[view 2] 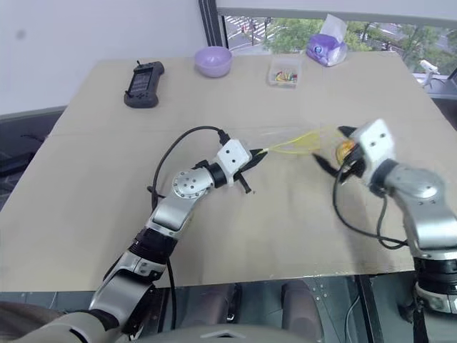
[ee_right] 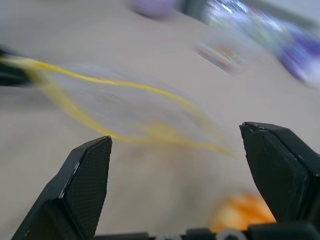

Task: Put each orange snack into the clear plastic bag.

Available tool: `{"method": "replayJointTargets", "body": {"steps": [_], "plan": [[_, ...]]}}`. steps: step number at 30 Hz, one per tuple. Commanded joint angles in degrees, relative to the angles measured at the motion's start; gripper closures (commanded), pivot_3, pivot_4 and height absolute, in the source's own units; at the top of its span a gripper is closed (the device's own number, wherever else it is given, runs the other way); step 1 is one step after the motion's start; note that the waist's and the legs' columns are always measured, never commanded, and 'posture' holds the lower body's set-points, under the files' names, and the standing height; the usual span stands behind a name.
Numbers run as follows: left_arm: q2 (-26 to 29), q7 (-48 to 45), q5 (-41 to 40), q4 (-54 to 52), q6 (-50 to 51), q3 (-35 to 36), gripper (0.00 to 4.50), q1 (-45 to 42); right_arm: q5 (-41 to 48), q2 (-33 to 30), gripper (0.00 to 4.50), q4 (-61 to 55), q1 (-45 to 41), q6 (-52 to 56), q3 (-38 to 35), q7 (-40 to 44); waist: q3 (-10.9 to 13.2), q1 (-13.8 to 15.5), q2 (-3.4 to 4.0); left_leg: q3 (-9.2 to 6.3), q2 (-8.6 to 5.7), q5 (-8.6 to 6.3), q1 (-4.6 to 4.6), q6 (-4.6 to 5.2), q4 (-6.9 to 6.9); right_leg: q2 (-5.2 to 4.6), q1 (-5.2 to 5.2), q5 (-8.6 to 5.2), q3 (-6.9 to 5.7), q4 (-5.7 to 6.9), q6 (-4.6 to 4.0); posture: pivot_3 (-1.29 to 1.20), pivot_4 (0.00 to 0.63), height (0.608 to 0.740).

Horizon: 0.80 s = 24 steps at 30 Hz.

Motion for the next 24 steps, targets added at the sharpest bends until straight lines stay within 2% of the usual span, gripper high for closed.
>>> {"method": "replayJointTargets", "body": {"steps": [1,10,24], "plan": [[-0.57,1.41,0.24,-2.10,0.57,1.03,4.50,-0.53,2.06,-0.71,0.04,4.88,-2.04,4.31,-5.32,-2.85,0.00,0.06,0.00,0.01,0.00,0.00,0.00,0.00,-0.01,0.00,-0.01,0.00,0.01,0.00,0.00,0.00,0.150,0.740],[-1.55,2.26,0.35,-3.58,2.26,0.68,4.50,-0.02,4.46,0.62,0.04,20.11,-9.55,12.75,-6.21,-5.36,0.00,-0.22,0.01,0.19,0.03,0.00,0.04,0.00,-0.03,0.01,-0.04,0.00,0.18,0.03,0.00,0.00,0.150,0.740],[-0.79,3.15,0.56,-4.31,3.01,1.19,4.50,0.62,7.27,1.96,0.04,26.73,-14.53,11.02,-4.46,-1.59,0.00,-0.26,0.01,0.25,0.03,-0.01,0.04,0.01,-0.03,0.01,-0.06,0.00,0.23,0.04,0.01,0.00,0.150,0.740]]}}
